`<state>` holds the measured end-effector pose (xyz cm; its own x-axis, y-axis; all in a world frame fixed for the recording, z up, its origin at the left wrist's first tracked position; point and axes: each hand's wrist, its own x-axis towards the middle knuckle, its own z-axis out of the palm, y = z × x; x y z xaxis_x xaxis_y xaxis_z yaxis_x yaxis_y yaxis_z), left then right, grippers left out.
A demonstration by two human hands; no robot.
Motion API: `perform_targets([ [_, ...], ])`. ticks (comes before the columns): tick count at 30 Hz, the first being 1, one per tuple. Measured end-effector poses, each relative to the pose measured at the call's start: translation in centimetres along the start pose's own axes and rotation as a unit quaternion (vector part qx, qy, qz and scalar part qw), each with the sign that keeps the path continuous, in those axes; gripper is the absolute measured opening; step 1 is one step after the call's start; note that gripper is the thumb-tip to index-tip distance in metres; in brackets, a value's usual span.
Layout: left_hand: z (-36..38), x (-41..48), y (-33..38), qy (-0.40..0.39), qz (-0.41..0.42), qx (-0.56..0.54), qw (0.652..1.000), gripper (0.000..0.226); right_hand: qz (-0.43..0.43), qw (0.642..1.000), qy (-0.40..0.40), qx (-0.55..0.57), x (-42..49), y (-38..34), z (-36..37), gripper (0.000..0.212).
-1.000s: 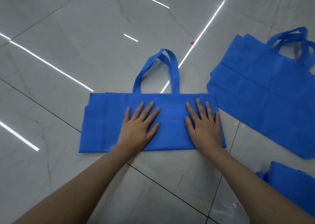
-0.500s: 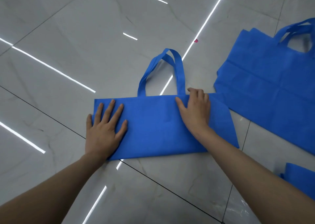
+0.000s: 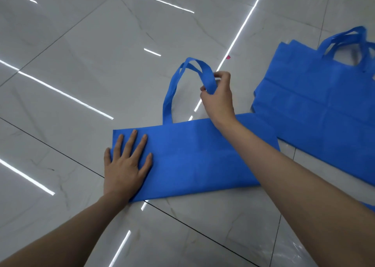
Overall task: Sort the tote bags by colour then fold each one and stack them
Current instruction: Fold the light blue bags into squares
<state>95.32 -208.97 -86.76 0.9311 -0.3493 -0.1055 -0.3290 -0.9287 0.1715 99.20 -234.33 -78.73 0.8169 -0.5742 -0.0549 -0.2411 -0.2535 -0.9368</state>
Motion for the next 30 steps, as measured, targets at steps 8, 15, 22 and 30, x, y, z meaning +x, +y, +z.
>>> perform_targets([
  [8, 0.2, -0.1, -0.1, 0.002, -0.005, 0.0, 1.0, 0.067, -0.359, 0.896, -0.059, -0.256, -10.2, 2.9, -2.5, 0.053],
  [15, 0.0, -0.2, 0.2, 0.004, 0.005, 0.034, 0.999, 0.069, -0.215, 0.85, -0.118, -0.467, -17.5, 11.5, -3.1, 0.048],
  [22, -3.8, 4.7, 4.5, 0.138, 0.056, -0.129, 0.98, 0.04, -0.209, 0.85, -0.14, -0.462, -17.3, 12.1, -3.3, 0.048],
  [30, -3.4, 11.2, 9.9, -0.158, 0.025, -0.178, 0.971, 0.045, -0.269, 0.849, -0.116, -0.44, -16.9, 12.8, -3.8, 0.043],
])
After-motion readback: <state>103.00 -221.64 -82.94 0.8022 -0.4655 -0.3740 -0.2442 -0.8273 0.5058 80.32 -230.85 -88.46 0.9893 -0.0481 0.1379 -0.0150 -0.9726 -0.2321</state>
